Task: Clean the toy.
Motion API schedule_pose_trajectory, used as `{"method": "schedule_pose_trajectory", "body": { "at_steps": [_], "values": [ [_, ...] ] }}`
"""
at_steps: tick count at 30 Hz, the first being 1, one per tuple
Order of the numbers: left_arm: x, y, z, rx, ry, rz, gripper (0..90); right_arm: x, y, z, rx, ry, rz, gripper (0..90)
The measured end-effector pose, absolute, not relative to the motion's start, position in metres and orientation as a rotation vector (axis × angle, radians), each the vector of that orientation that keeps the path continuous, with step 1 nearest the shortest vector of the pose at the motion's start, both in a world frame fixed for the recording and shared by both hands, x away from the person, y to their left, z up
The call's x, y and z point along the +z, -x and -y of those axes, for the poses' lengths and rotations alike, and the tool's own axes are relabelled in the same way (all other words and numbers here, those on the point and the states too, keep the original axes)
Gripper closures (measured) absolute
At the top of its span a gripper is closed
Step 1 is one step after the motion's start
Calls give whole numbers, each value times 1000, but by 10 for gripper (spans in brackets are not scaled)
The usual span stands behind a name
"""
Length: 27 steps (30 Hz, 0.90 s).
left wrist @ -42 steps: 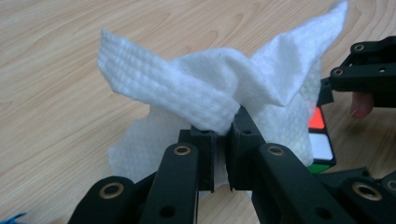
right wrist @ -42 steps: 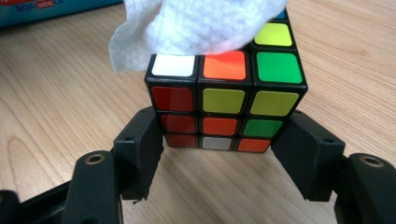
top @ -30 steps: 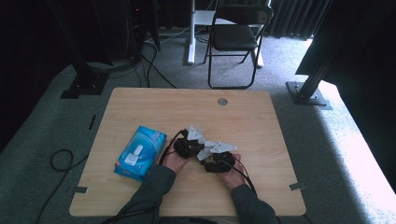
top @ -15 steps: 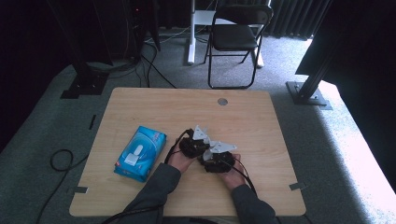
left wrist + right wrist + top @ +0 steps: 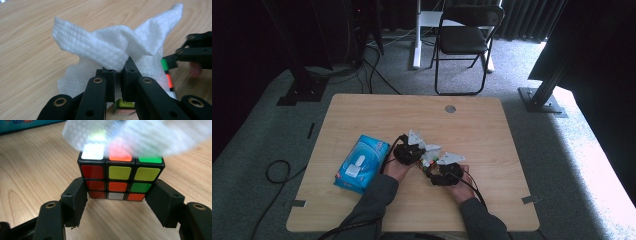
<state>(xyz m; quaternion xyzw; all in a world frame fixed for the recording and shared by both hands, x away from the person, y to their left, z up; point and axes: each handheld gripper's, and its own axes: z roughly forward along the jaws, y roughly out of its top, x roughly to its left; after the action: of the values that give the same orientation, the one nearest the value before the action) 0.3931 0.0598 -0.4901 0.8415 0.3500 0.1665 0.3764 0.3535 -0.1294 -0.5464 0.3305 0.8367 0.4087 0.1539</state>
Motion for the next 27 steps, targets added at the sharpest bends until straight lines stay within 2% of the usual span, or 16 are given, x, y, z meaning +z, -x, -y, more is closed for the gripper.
{"method": "schedule_pose_trajectory", "body": {
  "at_steps": [8,11,14,27],
  "values": [
    [-497,-392,-71,397,-2153,-939,835,-547,-356,131,1185,-965,-2420,333],
    [-499,-389,-74,380,-2131,-956,834,-547,-356,132,1191,-986,-2410,284],
    [-501,-385,-76,370,-2118,-963,834,-547,-357,132,1197,-1003,-2399,278],
    [-506,-369,-83,354,-2100,-966,834,-546,-351,136,1213,-1011,-2350,324]
  ]
}}
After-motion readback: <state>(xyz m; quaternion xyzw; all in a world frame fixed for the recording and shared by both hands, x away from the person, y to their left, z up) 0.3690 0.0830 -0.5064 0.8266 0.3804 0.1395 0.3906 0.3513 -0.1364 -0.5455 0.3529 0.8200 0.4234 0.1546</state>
